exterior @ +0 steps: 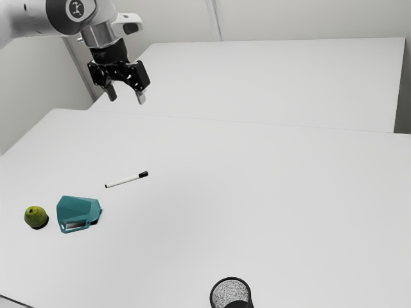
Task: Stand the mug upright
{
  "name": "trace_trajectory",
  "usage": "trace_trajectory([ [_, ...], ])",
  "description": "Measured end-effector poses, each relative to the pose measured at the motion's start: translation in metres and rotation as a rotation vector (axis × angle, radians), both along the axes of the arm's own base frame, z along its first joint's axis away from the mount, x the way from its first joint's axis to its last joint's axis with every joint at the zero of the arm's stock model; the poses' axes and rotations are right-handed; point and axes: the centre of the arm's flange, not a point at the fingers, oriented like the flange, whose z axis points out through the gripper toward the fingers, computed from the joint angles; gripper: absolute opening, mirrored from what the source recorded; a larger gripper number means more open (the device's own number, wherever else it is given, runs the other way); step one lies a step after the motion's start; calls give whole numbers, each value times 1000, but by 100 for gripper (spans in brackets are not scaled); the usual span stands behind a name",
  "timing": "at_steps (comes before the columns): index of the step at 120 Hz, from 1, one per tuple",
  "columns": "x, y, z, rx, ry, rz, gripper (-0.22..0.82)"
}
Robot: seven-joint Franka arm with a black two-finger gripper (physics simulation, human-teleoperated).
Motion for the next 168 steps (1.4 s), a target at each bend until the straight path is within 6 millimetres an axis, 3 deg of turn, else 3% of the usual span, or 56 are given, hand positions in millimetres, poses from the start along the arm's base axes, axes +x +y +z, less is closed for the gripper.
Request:
trace_trajectory([
  [48,-20,9,-1,2,15,12,59],
  [60,-27,21,-3,1,23,23,59],
  [68,-28,46,-6,-3,29,58,59],
  [87,-40,137,-13,-22,42,199,59],
  [99,-51,181,-24,-54,54,258,59],
  [168,-119,336,-153,-404,-2,380,59],
])
